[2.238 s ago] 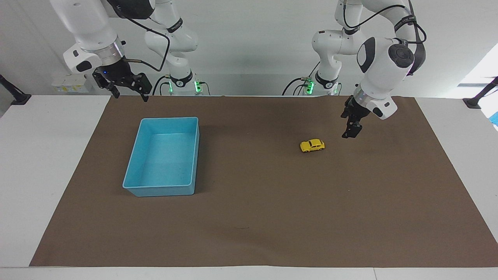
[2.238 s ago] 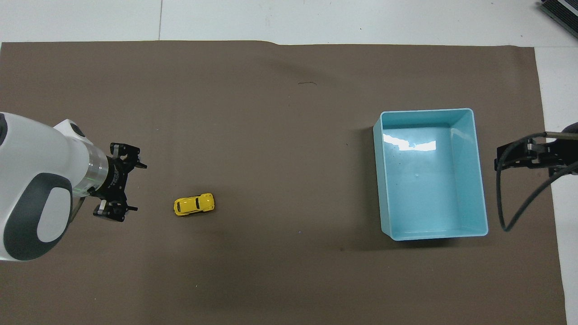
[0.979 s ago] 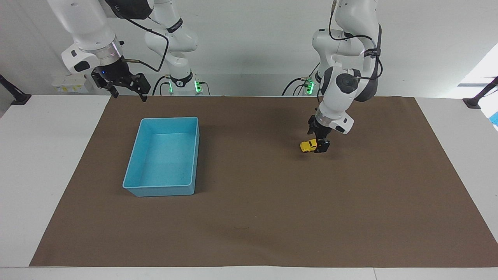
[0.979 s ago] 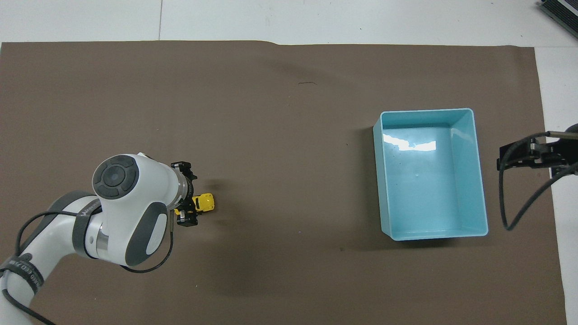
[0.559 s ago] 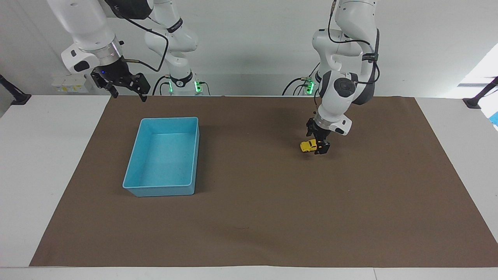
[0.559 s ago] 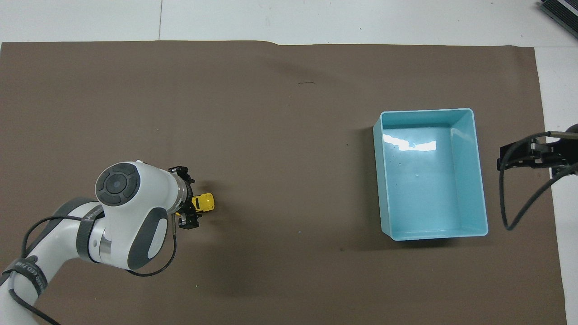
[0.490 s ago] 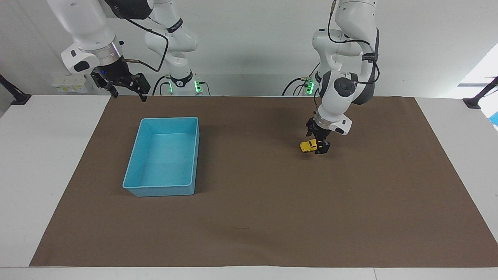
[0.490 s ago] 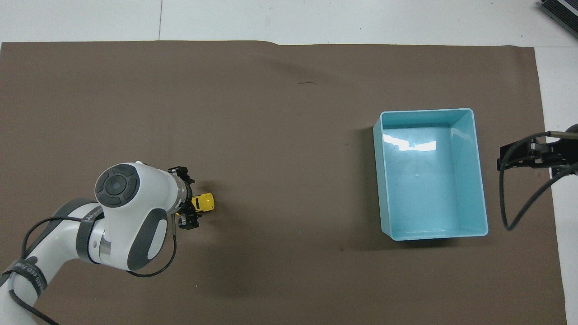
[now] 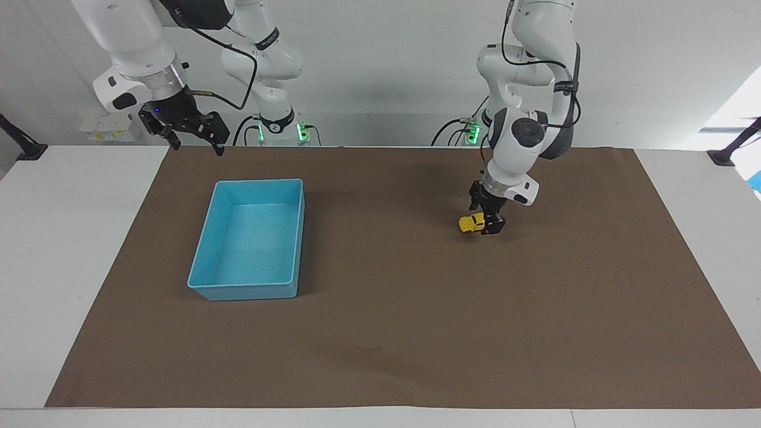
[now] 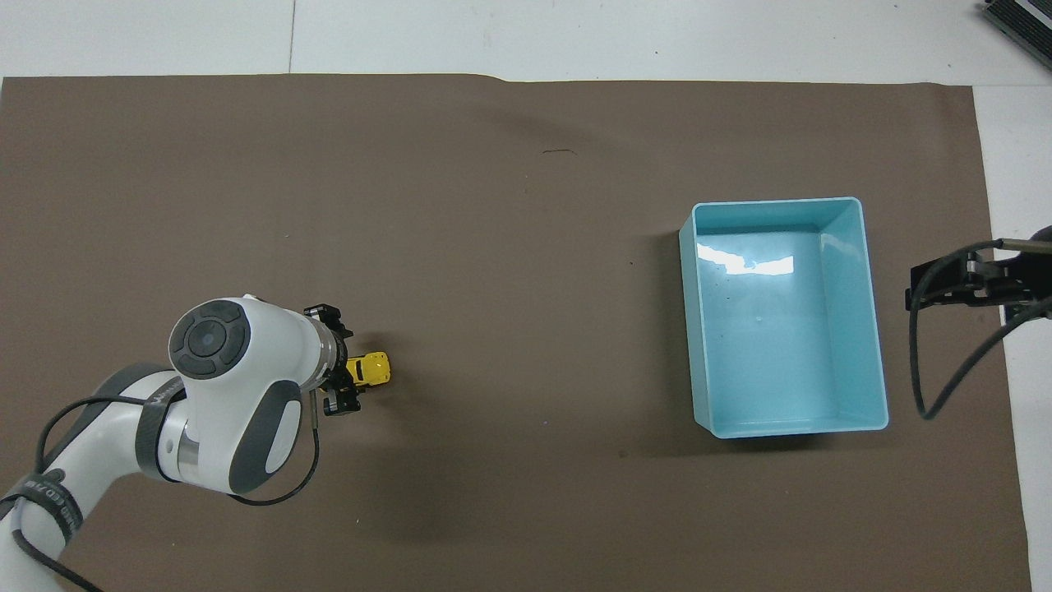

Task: Wind up and store yellow beetle car

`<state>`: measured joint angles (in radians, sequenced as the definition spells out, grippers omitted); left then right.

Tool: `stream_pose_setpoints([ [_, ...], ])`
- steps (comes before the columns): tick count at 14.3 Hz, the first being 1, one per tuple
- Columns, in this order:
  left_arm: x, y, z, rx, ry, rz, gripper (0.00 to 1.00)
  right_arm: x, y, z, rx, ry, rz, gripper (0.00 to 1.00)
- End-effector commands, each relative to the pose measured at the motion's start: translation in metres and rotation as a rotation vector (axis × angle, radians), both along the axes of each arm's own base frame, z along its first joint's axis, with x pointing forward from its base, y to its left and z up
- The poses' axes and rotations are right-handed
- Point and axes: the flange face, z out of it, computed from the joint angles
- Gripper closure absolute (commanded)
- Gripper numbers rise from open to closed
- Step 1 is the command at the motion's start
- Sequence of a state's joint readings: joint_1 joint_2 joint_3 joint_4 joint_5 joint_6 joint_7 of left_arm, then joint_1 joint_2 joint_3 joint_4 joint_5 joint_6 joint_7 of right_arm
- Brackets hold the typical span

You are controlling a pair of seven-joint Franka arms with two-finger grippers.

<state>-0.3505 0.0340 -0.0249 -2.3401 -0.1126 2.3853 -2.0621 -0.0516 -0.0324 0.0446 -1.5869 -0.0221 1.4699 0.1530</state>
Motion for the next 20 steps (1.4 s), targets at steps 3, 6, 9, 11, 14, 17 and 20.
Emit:
stream_pose_setpoints([
  [3, -0.01, 0.008, -0.009, -0.007, -0.012, 0.006, 0.21, -0.007, -0.006, 0.002, 0.015, -0.002, 0.002, 0.0],
  [6, -0.01, 0.007, -0.01, -0.007, -0.014, 0.005, 0.43, -0.007, -0.006, 0.002, 0.015, -0.003, 0.004, 0.0],
  [9, -0.009, 0.007, -0.008, -0.007, -0.014, 0.004, 0.47, -0.007, -0.006, 0.002, 0.015, -0.006, 0.004, 0.0],
  [11, -0.007, 0.007, -0.008, -0.008, -0.016, -0.003, 0.49, -0.007, -0.006, 0.002, 0.015, -0.006, 0.004, 0.0],
  [14, -0.011, 0.007, -0.01, -0.006, -0.011, -0.054, 0.83, -0.007, -0.006, 0.002, 0.015, -0.006, 0.004, 0.0],
  [17, -0.013, 0.011, -0.012, -0.002, 0.001, -0.086, 0.91, -0.007, -0.006, 0.002, 0.015, -0.006, 0.004, 0.0],
  [20, -0.012, 0.026, -0.014, -0.001, 0.005, -0.093, 0.91, -0.007, -0.006, 0.002, 0.015, -0.006, 0.004, 0.0],
])
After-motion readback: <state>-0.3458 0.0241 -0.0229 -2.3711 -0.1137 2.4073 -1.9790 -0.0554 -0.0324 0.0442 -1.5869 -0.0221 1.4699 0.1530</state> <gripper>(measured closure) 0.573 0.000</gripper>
